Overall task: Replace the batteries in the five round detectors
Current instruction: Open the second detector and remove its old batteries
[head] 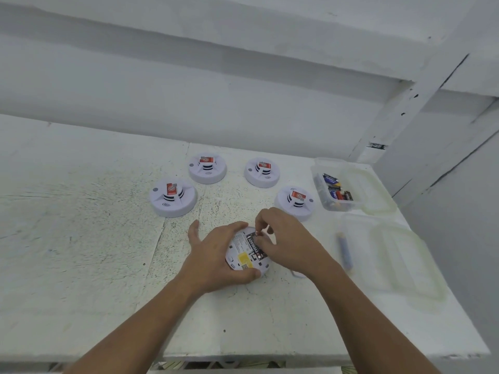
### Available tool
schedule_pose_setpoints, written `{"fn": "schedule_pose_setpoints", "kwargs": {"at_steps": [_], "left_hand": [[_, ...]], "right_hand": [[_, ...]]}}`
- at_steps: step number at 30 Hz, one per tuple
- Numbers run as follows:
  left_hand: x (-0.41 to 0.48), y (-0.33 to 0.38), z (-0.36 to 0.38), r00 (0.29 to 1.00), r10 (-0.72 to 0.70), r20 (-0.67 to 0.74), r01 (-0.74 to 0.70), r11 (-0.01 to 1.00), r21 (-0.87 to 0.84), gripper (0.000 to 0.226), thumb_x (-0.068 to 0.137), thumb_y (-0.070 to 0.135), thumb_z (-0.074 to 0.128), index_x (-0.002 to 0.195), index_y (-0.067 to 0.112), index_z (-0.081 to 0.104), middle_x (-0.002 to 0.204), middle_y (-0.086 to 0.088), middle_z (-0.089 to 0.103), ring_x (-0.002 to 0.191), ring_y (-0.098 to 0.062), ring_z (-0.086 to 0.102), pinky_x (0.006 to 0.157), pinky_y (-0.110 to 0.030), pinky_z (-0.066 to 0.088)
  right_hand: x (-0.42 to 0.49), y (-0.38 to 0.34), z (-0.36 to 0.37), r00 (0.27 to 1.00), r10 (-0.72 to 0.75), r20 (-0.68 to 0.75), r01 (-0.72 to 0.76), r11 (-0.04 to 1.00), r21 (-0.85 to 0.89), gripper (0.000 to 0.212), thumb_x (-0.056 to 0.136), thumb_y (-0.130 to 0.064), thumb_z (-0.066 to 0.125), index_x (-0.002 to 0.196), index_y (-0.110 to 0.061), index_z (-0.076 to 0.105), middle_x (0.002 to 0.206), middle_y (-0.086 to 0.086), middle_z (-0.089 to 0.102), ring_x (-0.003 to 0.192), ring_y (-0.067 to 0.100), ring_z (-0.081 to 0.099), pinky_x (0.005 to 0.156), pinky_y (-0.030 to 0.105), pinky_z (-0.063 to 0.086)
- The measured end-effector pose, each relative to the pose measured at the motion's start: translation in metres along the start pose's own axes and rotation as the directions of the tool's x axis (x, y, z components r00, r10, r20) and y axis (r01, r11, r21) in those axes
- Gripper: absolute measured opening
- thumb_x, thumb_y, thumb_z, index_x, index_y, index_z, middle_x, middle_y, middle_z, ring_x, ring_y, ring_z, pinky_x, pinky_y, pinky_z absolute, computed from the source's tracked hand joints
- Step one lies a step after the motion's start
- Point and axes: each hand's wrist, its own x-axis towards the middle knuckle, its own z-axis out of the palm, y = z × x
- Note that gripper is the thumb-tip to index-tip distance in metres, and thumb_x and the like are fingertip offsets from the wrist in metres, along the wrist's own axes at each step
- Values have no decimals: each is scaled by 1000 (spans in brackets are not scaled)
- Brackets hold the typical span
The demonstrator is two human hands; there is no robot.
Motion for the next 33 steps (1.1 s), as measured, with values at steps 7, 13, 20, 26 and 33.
{"fn": "schedule_pose_setpoints", "kwargs": {"at_steps": [7,13,20,26,33], "left_hand": [[0,4,-5,999,-28,31,27,1000,10,101,50,82,53,138,36,35,120,27,41,115,11,34,112,-45,-17],[-2,7,-9,998,-55,43,55,998,-6,102,48,85,50,138,40,32,118,25,39,110,12,26,110,-37,-22],[-3,7,-6,998,-53,16,54,998,-15,99,49,84,51,136,40,35,118,26,41,114,9,29,108,-35,-23],[-3,10,-6,999,-48,8,48,999,-21,100,48,84,50,136,39,36,117,25,43,114,7,31,107,-31,-23],[-3,11,-5,998,-61,10,61,998,-17,98,48,84,50,135,41,36,116,25,46,114,6,33,108,-31,-22]], "right_hand": [[-7,0,3,991,131,-12,-127,976,174,16,85,-16,62,91,-22,48,80,0,63,76,12,59,62,26,52],[-11,15,-36,854,497,156,-281,187,941,16,87,6,58,95,-7,52,79,18,62,67,28,64,65,37,59],[-38,71,-94,734,671,-105,-270,429,862,17,85,8,60,88,-8,54,75,17,59,57,26,59,66,39,60],[-51,113,-88,608,785,-118,-683,593,426,22,80,-2,66,96,-11,53,84,17,67,59,26,66,68,42,60],[-49,113,-77,597,794,-112,-742,600,300,26,78,6,64,71,-12,47,81,19,60,54,23,57,57,35,55]]}}
